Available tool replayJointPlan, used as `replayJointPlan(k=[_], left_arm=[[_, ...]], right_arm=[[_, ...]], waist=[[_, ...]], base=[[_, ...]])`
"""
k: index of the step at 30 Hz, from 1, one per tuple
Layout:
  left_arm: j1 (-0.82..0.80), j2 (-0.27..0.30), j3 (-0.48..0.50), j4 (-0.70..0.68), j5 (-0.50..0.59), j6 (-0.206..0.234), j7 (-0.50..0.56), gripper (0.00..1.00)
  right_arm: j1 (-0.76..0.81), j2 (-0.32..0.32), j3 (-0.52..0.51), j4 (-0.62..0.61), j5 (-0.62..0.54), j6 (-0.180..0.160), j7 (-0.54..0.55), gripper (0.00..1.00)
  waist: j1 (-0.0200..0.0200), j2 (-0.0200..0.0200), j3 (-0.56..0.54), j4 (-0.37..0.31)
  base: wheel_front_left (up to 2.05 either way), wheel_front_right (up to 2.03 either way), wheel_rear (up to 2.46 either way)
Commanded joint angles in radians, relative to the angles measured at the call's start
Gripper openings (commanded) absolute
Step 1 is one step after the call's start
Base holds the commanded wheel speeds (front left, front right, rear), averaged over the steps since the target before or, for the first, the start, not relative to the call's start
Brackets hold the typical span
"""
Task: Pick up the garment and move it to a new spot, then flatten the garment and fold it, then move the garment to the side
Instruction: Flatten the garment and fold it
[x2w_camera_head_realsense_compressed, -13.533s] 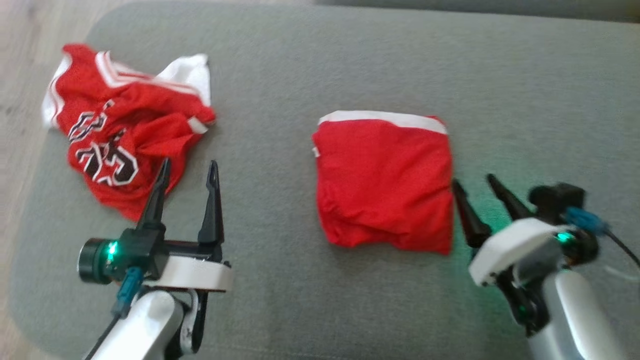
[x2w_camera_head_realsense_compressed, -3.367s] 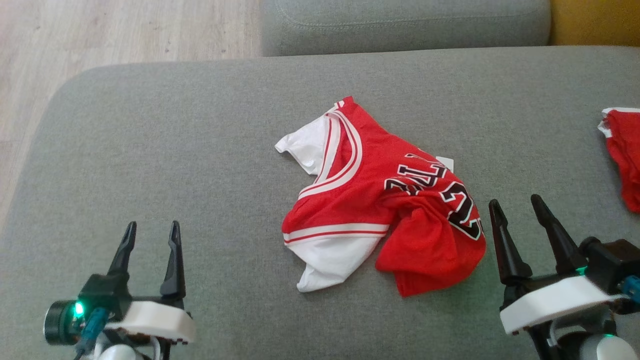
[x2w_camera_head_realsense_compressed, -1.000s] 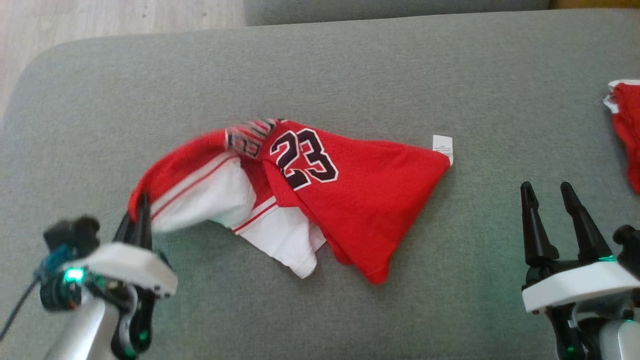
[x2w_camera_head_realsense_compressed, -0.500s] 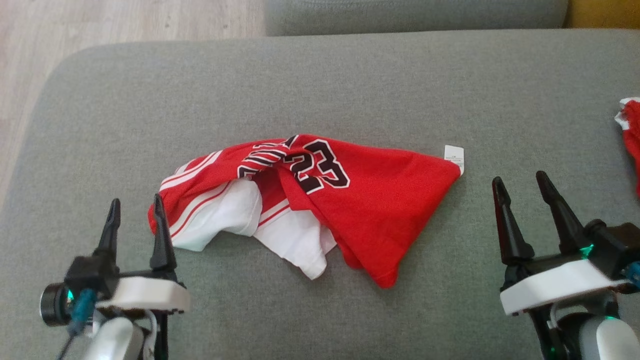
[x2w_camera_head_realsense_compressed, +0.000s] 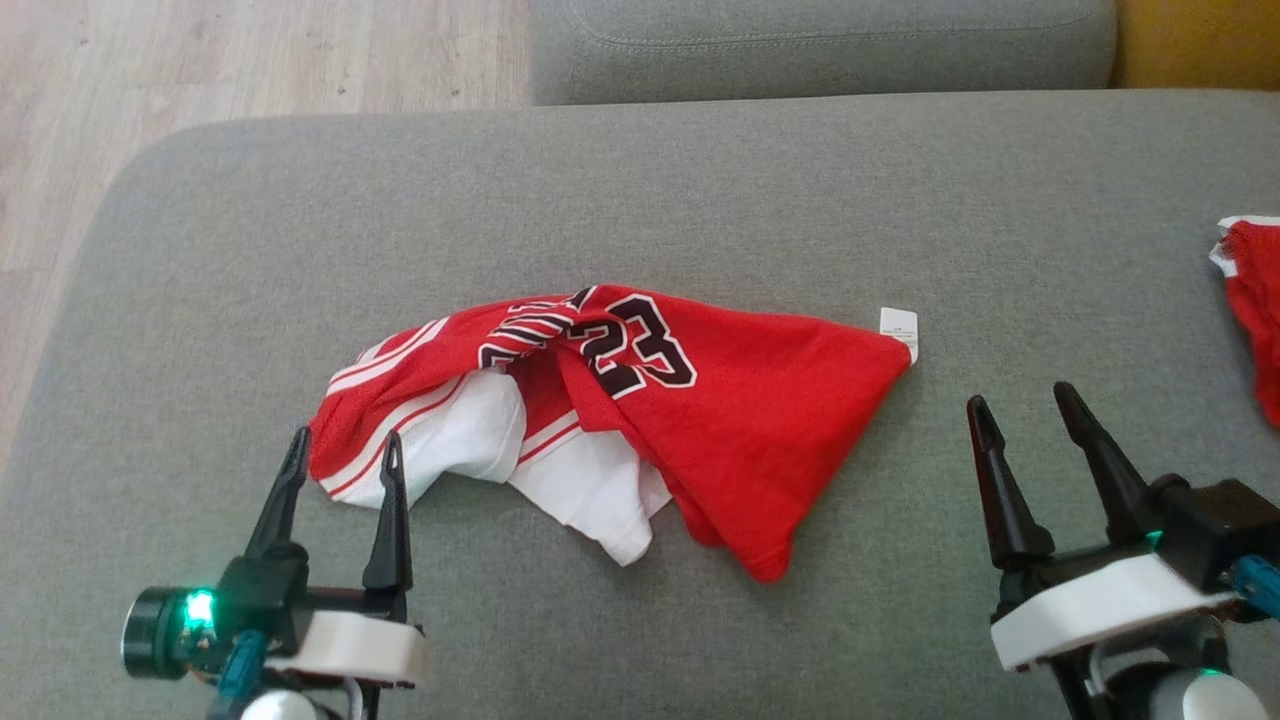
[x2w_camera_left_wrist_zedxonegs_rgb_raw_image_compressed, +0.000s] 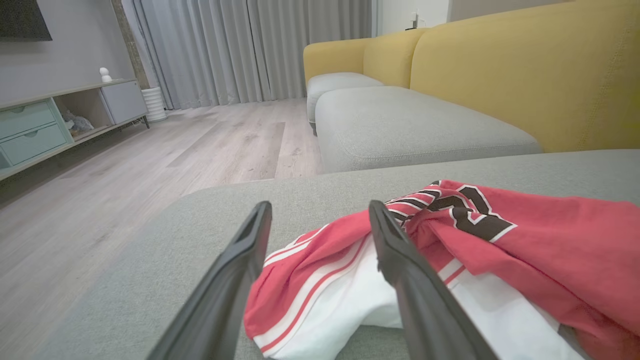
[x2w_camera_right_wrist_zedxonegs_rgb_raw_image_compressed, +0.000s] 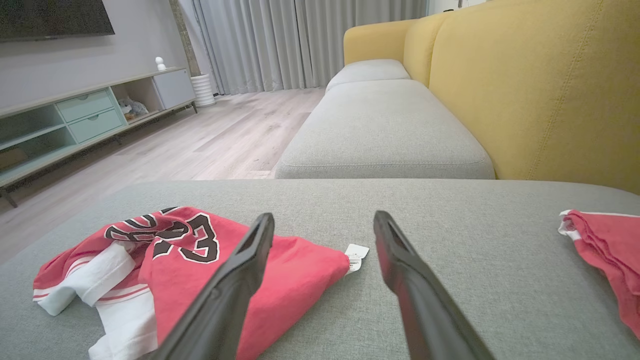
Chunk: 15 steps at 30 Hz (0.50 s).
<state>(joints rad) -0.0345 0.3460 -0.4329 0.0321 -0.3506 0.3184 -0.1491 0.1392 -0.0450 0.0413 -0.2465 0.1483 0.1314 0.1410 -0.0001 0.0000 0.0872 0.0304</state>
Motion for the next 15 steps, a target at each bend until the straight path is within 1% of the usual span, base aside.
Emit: replayJointPlan(k=[1,5,8,10,13,15], left_arm=[[-0.030,0.029,0.033,-0.041,0.004,0.008,0.003,1.00],[-0.029,0.031,0.033,-0.049,0.002,0.012,0.009,1.00],[-0.029,0.031,0.033,-0.053,0.000,0.015,0.013,1.00],[-0.032,0.030,0.030,-0.056,-0.001,0.014,0.014,1.00],[-0.044,0.025,0.025,-0.056,-0.003,0.009,0.012,1.00],[-0.053,0.021,0.023,-0.053,-0.006,0.006,0.009,1.00]], right_arm=[[-0.021,-0.005,0.022,-0.044,0.001,-0.001,0.000,1.00],[-0.024,-0.005,0.024,-0.042,-0.001,-0.001,0.002,1.00],[-0.015,-0.005,0.041,-0.013,0.004,-0.001,0.048,1.00],[-0.002,-0.005,0.078,0.023,0.006,-0.001,0.095,1.00],[0.022,-0.005,0.164,0.096,0.022,-0.001,0.163,1.00],[0.029,-0.005,0.220,0.144,0.048,-0.001,0.180,1.00]], waist=[[0.0001,0.0000,0.000,0.001],[0.0001,0.0000,0.001,0.002],[0.0001,0.0000,0.002,0.005],[0.0001,0.0000,0.008,0.010],[0.0001,0.0000,0.020,0.023],[0.0001,0.0000,0.029,0.033]], base=[[0.00,0.00,0.00],[0.00,0.00,0.00],[0.00,0.00,0.00],[0.00,0.00,0.00],[0.00,0.00,0.00],[0.00,0.00,0.00]])
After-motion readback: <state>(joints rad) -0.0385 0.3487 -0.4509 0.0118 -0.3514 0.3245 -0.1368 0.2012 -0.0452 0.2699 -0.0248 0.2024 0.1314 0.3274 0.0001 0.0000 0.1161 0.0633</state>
